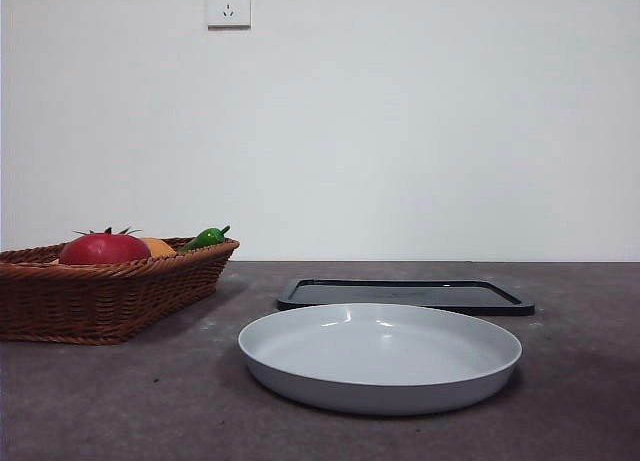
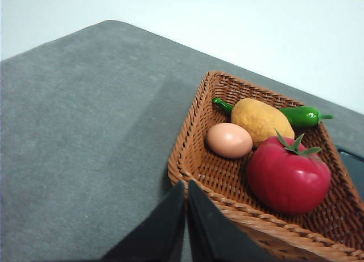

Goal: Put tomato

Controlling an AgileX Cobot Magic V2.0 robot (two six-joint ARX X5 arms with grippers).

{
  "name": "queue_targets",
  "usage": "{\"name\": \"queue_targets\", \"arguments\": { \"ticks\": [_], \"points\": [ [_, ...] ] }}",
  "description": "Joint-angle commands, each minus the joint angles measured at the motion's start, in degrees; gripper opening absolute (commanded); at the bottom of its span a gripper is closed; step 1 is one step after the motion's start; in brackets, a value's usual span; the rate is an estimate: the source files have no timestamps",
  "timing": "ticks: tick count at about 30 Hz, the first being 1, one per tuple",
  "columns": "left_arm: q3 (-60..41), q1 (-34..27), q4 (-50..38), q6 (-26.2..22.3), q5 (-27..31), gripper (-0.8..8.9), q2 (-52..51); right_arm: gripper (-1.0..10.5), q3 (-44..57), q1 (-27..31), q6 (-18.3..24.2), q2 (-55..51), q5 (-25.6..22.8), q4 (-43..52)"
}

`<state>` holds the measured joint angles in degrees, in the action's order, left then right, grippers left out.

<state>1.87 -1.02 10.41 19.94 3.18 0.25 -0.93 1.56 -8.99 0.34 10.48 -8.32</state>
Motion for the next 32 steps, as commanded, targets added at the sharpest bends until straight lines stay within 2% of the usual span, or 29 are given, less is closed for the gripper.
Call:
{"name": "queue_targets", "arguments": {
  "ticks": [1, 6, 9, 14, 19, 25, 32],
  "points": [
    [-0.5, -0.2, 0.4, 2.4, -0.6, 0.07, -0.1, 0.1, 0.2, 0.1, -4.8, -0.1, 0.1, 0.9],
    [0.8, -0.2, 0.8, 3.8, -3.6, 0.08, -0.1, 0.1, -0.7, 0.1, -9.9, -0.1, 0.1, 1.0],
    [2.3, -0.2, 2.4, 5.4, -5.0, 0.09, 0.1, 0.1, -2.5, 0.1, -11.2, -0.1, 0.1, 0.9],
    [6.3, -0.2, 6.8, 6.1, -6.2, 0.1, 1.2, 0.1, -7.4, 0.1, -11.4, -0.1, 1.4, 0.3],
    [11.6, -0.2, 7.3, 6.1, -9.5, 0.1, 4.3, 0.1, -13.8, 0.1, -11.1, 1.8, 1.7, -3.8],
    [20.0, -0.1, 13.2, 2.3, -14.7, 0.1, 11.2, 0.1, -22.5, 0.1, -6.2, 6.9, 6.3, -11.4],
    [31.2, -0.1, 21.8, -5.5, -21.4, 0.1, 21.1, 0.1, -33.1, 0.1, 1.1, 16.5, 14.4, -22.8]
  ]
}}
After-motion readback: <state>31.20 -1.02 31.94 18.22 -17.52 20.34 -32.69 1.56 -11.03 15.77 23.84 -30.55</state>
